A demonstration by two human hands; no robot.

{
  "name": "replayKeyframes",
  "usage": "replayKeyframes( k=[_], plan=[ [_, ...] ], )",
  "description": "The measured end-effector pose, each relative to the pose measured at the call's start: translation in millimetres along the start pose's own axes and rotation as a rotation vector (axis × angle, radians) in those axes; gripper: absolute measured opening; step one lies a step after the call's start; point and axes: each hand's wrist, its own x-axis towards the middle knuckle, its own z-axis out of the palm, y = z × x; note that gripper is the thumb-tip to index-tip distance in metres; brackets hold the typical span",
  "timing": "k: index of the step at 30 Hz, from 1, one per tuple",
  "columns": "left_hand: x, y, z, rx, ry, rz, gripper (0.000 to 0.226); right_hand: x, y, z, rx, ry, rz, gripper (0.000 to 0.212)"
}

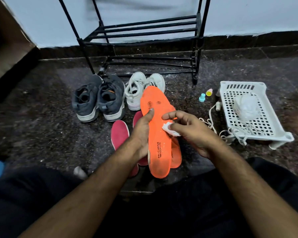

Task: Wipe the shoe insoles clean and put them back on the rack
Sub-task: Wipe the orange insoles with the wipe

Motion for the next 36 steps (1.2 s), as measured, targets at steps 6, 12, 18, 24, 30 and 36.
replayKeyframes(
  k=[6,12,18,24,30,36],
  plan=[
    [12,-4,-17,-0.131,0.059,-0.036,0.046,2,-11,-18,-0.052,0.004,-0.065,0.026],
    [41,-28,6,-0.041,0.034,-0.010,0.043,32,5,-35,-0.312,0.396,-0.209,0.013],
    [50,-32,5,-0.023,-0.047,-0.077,0.052,57,4,-47,-0.687,0.373,-0.231,0.021],
    [54,-34,-1,0.026,0.050,0.084,0.038,55,1,-45,-0.765,0.236,-0.142,0.011],
    [45,-29,6,0.015,0.007,0.055,0.036,50,9,-57,-0.584,0.341,-0.164,0.010],
    [37,-26,7,0.007,0.063,0.091,0.028,52,12,-56,-0.647,0.216,-0.093,0.012]
  ],
)
